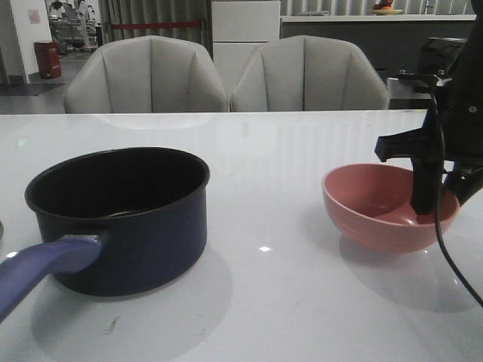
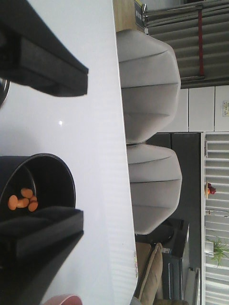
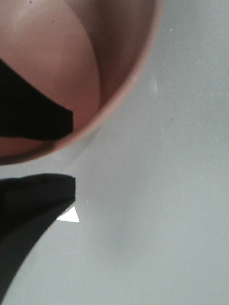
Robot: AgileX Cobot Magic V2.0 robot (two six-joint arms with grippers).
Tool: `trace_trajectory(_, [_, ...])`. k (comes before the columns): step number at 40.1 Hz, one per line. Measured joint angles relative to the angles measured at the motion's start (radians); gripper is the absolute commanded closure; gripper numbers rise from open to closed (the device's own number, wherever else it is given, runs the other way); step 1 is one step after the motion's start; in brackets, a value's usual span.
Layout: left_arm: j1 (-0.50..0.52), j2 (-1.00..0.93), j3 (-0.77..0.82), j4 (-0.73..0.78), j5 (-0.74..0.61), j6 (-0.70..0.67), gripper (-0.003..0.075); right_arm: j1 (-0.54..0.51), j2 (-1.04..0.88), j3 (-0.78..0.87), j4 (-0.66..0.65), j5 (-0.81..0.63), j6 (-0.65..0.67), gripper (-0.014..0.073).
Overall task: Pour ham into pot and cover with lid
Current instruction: 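Carry the empty bowl back and set it on the table, then release the bowl and raise the right gripper away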
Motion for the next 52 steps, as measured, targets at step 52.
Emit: trace_trajectory(52, [0.0, 0.0, 0.0, 0.0, 0.0, 0.0, 0.0199, 0.095, -1.147, 0.594, 0.008, -0.469, -0.064, 0.0097])
